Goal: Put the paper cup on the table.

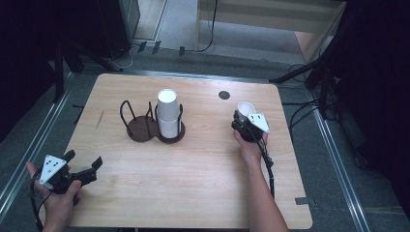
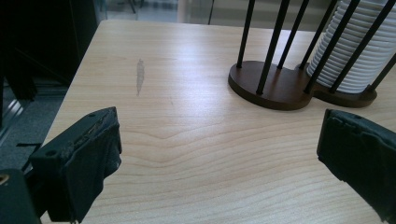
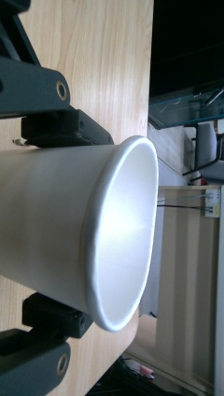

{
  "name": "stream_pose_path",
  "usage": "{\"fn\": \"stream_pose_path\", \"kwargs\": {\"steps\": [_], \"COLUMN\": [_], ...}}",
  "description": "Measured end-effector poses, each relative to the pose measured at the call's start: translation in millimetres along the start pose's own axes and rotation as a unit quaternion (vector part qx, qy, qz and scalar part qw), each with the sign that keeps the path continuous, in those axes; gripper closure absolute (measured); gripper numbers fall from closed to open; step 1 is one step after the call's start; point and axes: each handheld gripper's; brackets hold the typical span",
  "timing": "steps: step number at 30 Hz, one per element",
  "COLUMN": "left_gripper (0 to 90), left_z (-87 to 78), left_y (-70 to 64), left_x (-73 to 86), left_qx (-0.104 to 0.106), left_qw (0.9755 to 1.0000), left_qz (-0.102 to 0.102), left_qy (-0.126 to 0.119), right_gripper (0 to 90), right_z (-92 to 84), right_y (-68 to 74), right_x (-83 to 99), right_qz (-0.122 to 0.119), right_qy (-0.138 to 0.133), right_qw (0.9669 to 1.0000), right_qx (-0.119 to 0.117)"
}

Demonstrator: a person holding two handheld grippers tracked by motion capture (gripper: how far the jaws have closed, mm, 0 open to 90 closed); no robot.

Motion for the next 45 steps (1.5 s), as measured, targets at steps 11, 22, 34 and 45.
{"fn": "stream_pose_path", "kwargs": {"steps": [11,22,34,45], "left_gripper": [0.4,0.4,0.4,0.4], "left_z": [0.6,1.3,1.8,2.1], "left_y": [0.9,0.2,-0.4,-0.5], "left_x": [-0.2,0.1,0.2,0.2], "left_qx": [-0.002,-0.005,-0.009,-0.011], "left_qw": [1.0000,0.9999,0.9999,0.9999], "left_qz": [0.001,0.005,0.008,0.005], "left_qy": [0.005,0.010,0.011,0.009], "right_gripper": [33.8,30.3,28.3,24.7], "right_z": [8.2,4.9,-1.9,-3.2], "right_y": [-3.4,0.1,-5.2,-5.8], "right_x": [2.9,5.6,7.8,8.3], "right_qz": [-0.008,-0.034,-0.016,-0.016], "right_qy": [0.022,0.033,0.039,0.046], "right_qw": [0.9997,0.9989,0.9991,0.9986], "right_qx": [-0.007,-0.001,-0.010,-0.021]}}
Point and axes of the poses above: each handheld gripper's, and its own axes: z roughly forward along the jaws, x roughly out of its underside, y roughly to its left, and after that the axes turned 6 degrees about -x, right-handed
